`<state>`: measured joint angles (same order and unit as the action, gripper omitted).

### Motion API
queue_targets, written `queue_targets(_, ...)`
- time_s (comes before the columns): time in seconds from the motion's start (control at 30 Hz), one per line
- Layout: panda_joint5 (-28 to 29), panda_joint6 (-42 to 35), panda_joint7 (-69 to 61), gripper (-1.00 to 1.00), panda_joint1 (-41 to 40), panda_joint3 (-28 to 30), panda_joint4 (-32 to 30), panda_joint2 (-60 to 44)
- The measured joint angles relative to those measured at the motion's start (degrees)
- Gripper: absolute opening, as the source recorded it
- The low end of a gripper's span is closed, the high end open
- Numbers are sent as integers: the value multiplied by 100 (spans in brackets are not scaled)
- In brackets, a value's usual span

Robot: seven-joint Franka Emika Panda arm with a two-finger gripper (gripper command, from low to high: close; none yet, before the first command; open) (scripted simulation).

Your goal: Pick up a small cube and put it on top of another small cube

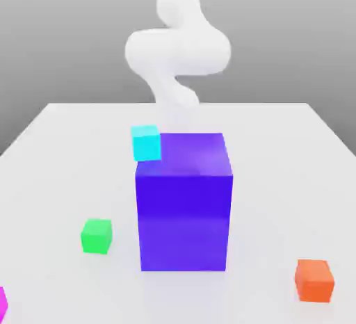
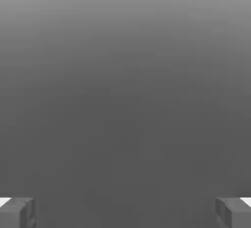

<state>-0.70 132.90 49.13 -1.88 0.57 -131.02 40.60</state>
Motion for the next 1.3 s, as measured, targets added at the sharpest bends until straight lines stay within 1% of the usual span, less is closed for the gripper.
queue_targets(0.73,-511,987,2977,0,-1415,755,671,-4607)
queue_targets(1.03,-924,1374,4041,0,-1800,1166,948,-6501)
queue_targets(1.17,-1182,1863,4037,0,-1988,1043,1130,-7336)
queue_targets(1.2,-1235,1990,4006,-100,-2028,994,1172,-7511)
queue_targets(1.3,-1237,1995,4004,-100,-2029,994,1172,-7511)
